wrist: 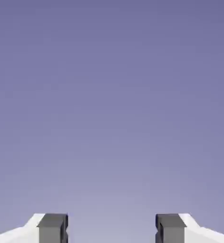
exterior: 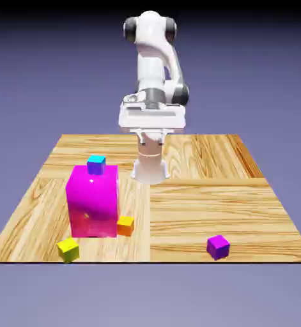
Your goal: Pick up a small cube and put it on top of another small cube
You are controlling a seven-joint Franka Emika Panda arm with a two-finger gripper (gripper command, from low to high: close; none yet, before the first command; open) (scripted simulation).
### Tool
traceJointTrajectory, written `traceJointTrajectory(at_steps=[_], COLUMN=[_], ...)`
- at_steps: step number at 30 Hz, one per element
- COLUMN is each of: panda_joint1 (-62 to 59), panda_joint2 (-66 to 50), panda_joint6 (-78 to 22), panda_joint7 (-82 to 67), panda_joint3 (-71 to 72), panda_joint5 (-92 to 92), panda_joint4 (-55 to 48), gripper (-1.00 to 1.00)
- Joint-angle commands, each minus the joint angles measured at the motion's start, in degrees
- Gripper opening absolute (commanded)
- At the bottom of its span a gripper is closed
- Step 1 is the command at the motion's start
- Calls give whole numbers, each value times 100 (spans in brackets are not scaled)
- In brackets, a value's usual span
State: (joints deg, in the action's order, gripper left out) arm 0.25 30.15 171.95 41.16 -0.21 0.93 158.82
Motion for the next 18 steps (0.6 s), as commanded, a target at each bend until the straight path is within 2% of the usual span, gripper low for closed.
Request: traceJointTrajectory(at_steps=[1,18], panda_joint1=[-36,-651], panda_joint2=[-208,-3738], panda_joint6=[-171,-3072], panda_joint7=[-108,-1939], panda_joint3=[-17,-314], panda_joint5=[78,1394], panda_joint4=[-181,-3256], gripper=[0,0])
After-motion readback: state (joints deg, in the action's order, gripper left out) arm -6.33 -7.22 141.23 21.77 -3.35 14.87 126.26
